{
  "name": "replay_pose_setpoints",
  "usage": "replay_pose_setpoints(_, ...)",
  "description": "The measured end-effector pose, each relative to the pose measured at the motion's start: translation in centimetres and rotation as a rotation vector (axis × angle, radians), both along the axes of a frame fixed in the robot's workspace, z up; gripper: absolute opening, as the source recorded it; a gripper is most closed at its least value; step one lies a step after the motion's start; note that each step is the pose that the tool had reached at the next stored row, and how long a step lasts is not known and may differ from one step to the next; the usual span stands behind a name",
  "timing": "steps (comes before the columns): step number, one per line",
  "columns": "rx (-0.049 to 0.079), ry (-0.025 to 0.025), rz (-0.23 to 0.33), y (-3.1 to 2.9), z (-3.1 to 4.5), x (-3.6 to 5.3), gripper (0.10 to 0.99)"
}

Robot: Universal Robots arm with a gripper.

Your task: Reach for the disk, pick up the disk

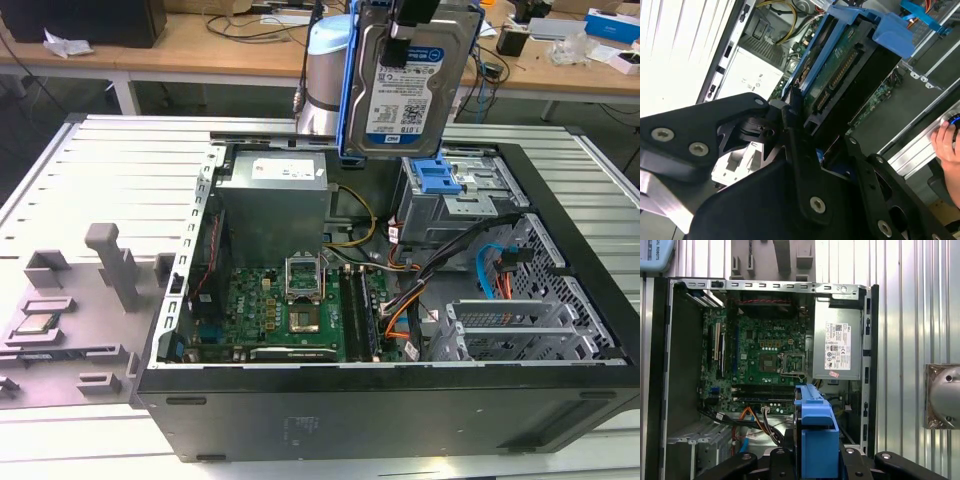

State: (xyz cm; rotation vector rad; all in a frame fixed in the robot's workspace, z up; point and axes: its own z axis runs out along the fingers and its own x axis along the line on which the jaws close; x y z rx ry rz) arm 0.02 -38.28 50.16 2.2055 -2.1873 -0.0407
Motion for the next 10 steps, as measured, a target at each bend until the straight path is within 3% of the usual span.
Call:
replay_pose_setpoints(3,0.0,0.0,0.0,-0.18,0.01,0.02,0.365)
replay_pose_setpoints(8,0.0,0.0,0.0,-2.08,0.0,0.01,0.365)
replay_pose_setpoints(10,0.0,0.0,0.0,-2.54,0.0,0.01,0.365)
